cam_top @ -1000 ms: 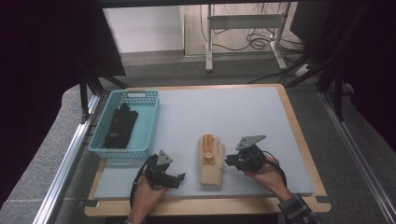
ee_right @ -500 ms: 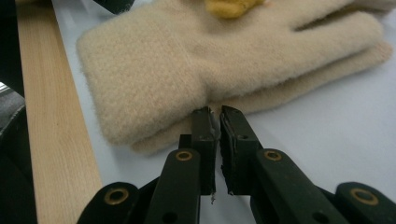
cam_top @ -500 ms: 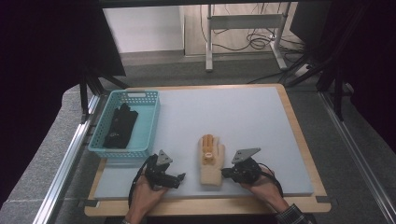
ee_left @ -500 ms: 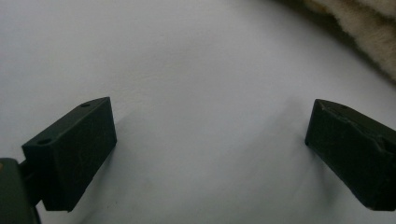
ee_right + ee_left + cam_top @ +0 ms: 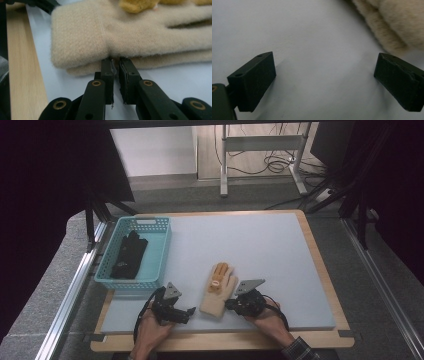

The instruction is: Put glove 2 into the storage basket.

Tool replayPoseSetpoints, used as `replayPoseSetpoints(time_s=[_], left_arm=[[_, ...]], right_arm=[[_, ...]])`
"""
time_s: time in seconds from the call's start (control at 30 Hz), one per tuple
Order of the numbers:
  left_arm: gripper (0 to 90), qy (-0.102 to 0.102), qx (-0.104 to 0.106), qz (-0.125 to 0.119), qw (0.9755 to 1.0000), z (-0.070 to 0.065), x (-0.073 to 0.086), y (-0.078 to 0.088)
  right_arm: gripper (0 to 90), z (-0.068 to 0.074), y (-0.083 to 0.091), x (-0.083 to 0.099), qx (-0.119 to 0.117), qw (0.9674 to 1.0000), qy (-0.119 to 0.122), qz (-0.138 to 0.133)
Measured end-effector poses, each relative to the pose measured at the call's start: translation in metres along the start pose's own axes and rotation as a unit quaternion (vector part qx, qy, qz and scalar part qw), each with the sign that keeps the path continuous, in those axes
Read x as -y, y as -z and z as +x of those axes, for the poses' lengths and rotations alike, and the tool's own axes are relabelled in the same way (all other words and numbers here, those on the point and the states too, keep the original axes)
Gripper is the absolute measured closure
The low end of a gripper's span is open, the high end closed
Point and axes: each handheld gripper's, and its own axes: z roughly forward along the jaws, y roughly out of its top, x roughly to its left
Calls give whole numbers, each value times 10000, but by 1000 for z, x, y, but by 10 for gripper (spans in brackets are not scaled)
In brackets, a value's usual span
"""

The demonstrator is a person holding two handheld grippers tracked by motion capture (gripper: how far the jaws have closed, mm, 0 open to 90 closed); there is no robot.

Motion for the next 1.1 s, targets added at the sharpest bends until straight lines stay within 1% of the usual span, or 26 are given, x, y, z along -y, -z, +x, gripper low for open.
replayPoseSetpoints(time_s=[0.1, 0.33, 0.4, 0.5, 0.6, 0.7, 0.83, 1.0, 1.1], left_arm=[[47, 31, -21, -28, 10000, 2, 2, 1], [76, -7, 18, -36, 10000, 6, 4, 4], [74, -16, 11, -29, 10000, 6, 4, 4], [73, -8, 15, -29, 10000, 6, 4, 4], [73, -3, 19, -29, 10000, 6, 4, 4], [73, -1, 17, -34, 10000, 6, 4, 4], [74, 9, 2, -53, 10000, 6, 5, 4], [73, 26, 0, -74, 10000, 6, 5, 4], [73, 35, 5, -83, 10000, 6, 5, 4]], right_arm=[[806, 3, -8, -6, 40, 10000, 12, -24], [804, 6, -25, -20, 213, 9997, 69, -91], [803, 5, -30, -23, 241, 9996, 26, -122], [802, 5, -36, -28, 278, 9995, 24, -150], [797, 4, -39, -30, 258, 9995, -14, -159], [784, 3, -35, -28, 199, 9996, -83, -166], [756, 1, -25, -24, 254, 9994, -118, -214], [684, -7, -5, -19, 472, 9983, -142, -325], [638, -12, 5, -16, 587, 9975, -178, -343]])
